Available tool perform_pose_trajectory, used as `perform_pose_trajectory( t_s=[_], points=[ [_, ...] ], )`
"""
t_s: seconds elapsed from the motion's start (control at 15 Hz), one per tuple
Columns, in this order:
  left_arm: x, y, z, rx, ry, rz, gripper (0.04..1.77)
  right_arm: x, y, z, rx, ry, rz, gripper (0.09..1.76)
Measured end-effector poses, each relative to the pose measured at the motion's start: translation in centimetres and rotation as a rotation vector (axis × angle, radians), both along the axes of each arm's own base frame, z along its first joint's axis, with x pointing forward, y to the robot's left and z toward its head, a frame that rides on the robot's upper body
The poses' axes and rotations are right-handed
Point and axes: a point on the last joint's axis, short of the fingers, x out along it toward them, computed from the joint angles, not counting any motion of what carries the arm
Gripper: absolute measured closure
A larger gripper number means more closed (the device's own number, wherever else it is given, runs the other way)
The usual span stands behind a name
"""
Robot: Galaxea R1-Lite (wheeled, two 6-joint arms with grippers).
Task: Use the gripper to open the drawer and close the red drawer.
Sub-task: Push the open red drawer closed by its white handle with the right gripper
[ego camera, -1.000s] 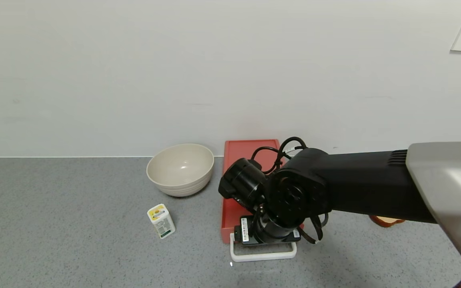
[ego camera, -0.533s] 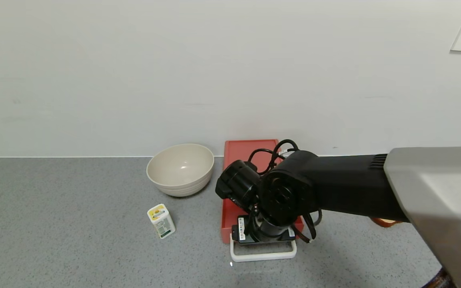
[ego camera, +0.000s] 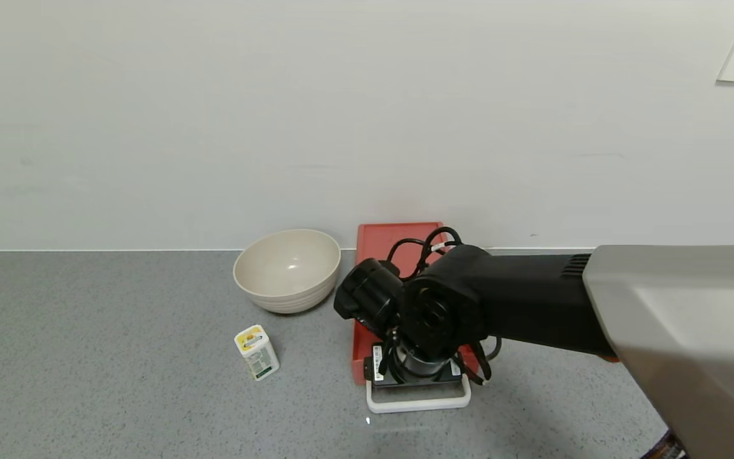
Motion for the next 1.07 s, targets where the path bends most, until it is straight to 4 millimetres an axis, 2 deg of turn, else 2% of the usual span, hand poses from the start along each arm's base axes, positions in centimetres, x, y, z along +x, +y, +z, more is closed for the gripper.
perform_pose_trajectory(
  t_s=[0.67, 1.07],
  points=[
    [0.0, 0.0, 0.0, -0.002, 0.000, 0.000, 0.09, 1.3, 0.2, 0.0, 0.028, -0.077, -0.003, 0.14],
    [0.0, 0.0, 0.0, -0.002, 0.000, 0.001, 0.09, 3.3, -0.2, -0.2, 0.065, -0.145, 0.007, 0.14]
  ],
)
